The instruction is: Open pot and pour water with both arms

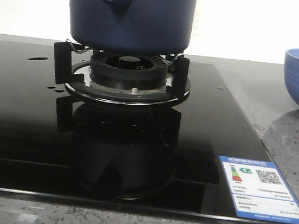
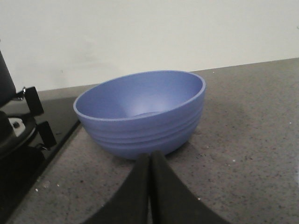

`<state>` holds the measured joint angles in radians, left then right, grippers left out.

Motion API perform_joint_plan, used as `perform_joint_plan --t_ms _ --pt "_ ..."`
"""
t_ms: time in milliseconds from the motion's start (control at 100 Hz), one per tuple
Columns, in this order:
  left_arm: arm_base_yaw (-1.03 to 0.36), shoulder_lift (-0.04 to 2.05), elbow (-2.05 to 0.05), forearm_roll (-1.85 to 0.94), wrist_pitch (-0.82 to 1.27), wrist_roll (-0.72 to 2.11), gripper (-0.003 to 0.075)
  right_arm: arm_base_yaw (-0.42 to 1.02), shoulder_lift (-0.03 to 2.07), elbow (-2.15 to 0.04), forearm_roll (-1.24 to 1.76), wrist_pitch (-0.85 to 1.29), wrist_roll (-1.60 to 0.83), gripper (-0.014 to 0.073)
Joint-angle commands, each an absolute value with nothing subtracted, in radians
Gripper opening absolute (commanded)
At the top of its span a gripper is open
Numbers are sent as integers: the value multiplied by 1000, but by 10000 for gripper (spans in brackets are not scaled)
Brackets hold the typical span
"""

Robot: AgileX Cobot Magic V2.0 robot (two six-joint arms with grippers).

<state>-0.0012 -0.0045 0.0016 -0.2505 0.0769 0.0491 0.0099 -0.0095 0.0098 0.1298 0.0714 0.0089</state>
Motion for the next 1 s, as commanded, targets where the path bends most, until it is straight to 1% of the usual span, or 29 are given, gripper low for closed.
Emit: perform_joint_plan --t_ms 0,120,270,330,440,560,650,800,890,990 --pt "1 -31 35 -358 -37 39 -19 7 -6 37 233 -42 8 -56" --pt "1 -31 35 -483 -42 39 -19 7 -6 37 367 -55 8 -56" --pt "1 -31 31 -738 -55 39 -19 7 -6 33 518 -64 8 -56" --pt "1 -31 19 -790 -55 39 -19 7 -6 21 553 -61 8 -55" --pt "1 -31 -37 -763 -30 56 -19 7 -1 -46 552 18 0 -53" --pt "1 3 -182 -630 119 139 -19 7 41 -164 482 144 -57 -45" --pt "1 70 -316 -565 250 223 -19 7 122 -273 403 246 -57 -45" --pt "1 237 -517 -580 419 311 -19 7 303 -449 316 375 -59 -46" --pt "-24 301 -600 -589 455 336 -18 9 385 -519 314 418 -96 -46" --pt "-93 360 -657 -591 455 364 -18 13 455 -577 314 449 -118 -45"
